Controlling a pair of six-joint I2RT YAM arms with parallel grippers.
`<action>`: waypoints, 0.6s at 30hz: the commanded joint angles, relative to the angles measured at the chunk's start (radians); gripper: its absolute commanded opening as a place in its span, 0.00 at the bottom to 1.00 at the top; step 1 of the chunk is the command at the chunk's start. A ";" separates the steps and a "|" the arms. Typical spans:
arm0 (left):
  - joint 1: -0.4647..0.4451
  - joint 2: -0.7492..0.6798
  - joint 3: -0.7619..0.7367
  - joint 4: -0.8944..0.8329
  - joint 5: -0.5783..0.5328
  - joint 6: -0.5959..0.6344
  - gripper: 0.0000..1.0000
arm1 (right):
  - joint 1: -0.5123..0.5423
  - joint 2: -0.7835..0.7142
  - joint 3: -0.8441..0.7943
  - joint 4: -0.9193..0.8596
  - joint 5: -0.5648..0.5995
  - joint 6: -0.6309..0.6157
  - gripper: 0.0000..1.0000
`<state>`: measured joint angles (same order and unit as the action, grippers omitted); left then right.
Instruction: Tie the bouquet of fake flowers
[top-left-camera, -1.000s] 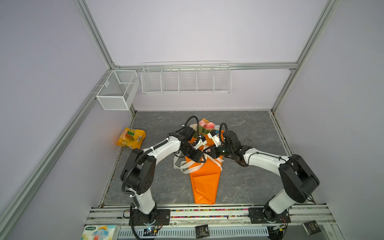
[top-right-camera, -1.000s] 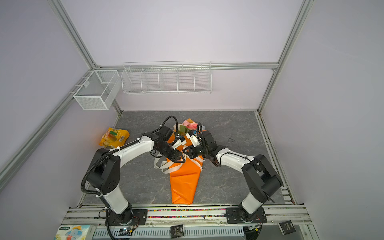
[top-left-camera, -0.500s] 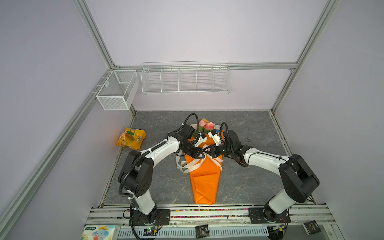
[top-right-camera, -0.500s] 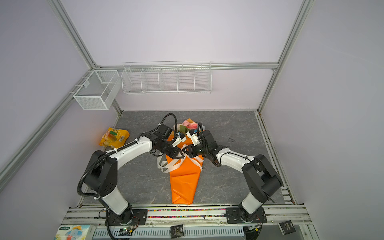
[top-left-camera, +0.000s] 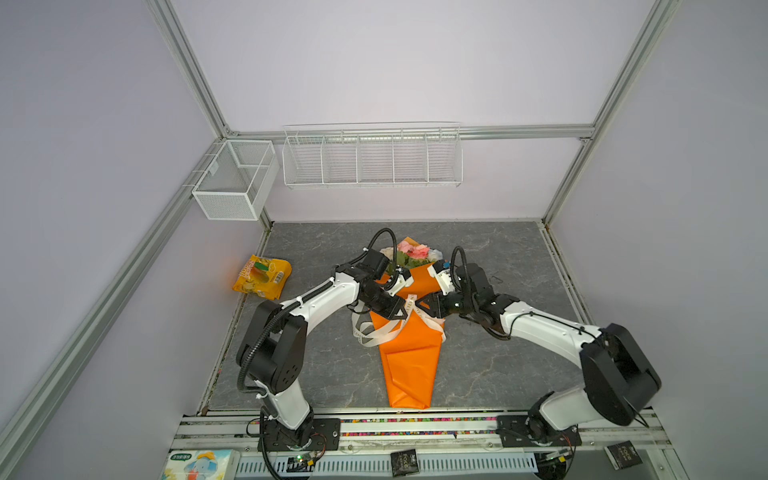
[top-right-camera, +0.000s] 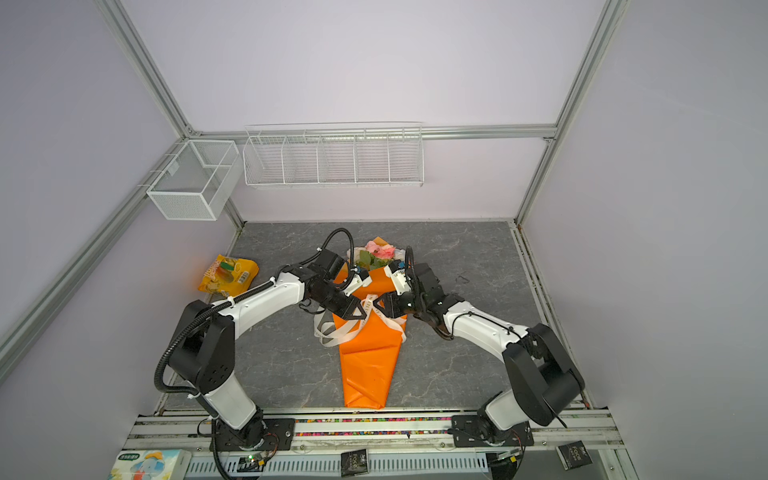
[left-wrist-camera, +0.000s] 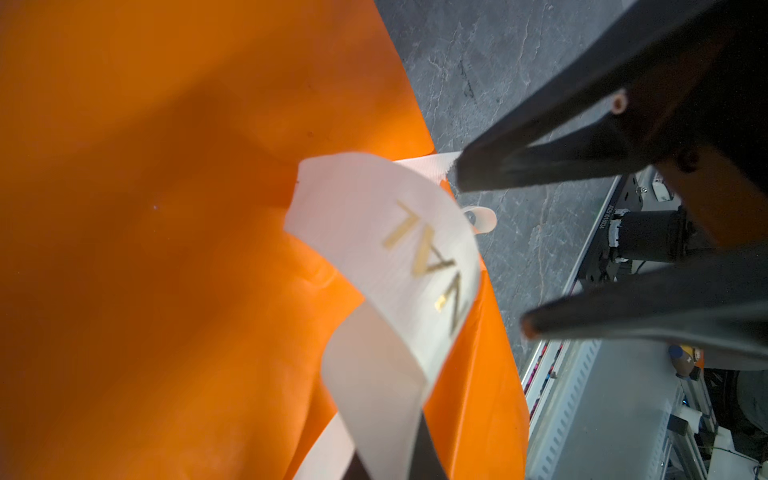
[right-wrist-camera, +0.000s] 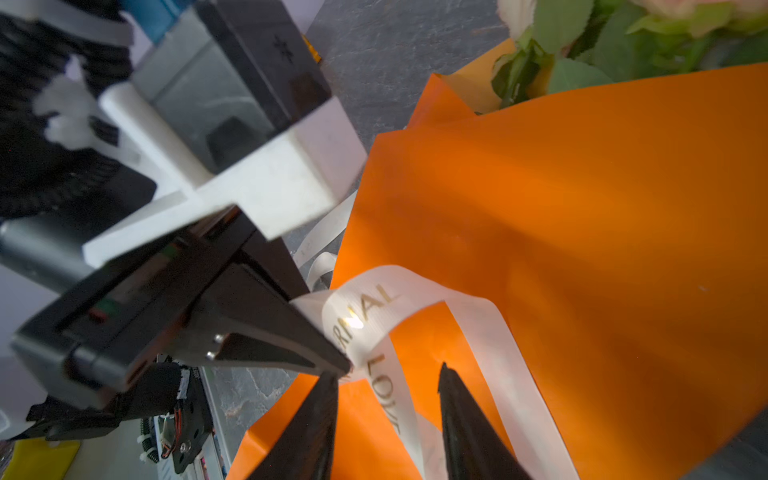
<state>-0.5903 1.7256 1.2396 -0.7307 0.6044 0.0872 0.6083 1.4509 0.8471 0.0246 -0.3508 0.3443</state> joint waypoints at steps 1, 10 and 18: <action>0.000 -0.009 0.046 -0.061 -0.008 0.031 0.00 | -0.002 -0.039 -0.027 -0.065 0.053 -0.181 0.57; 0.005 -0.033 0.073 -0.118 -0.020 0.061 0.00 | 0.030 0.022 -0.107 0.102 0.084 -0.832 0.79; 0.007 -0.027 0.089 -0.128 -0.010 0.070 0.00 | -0.013 0.248 0.018 0.266 -0.099 -0.852 0.78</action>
<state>-0.5892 1.7145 1.2938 -0.8288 0.5911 0.1219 0.6083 1.6592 0.8276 0.1864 -0.3492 -0.4412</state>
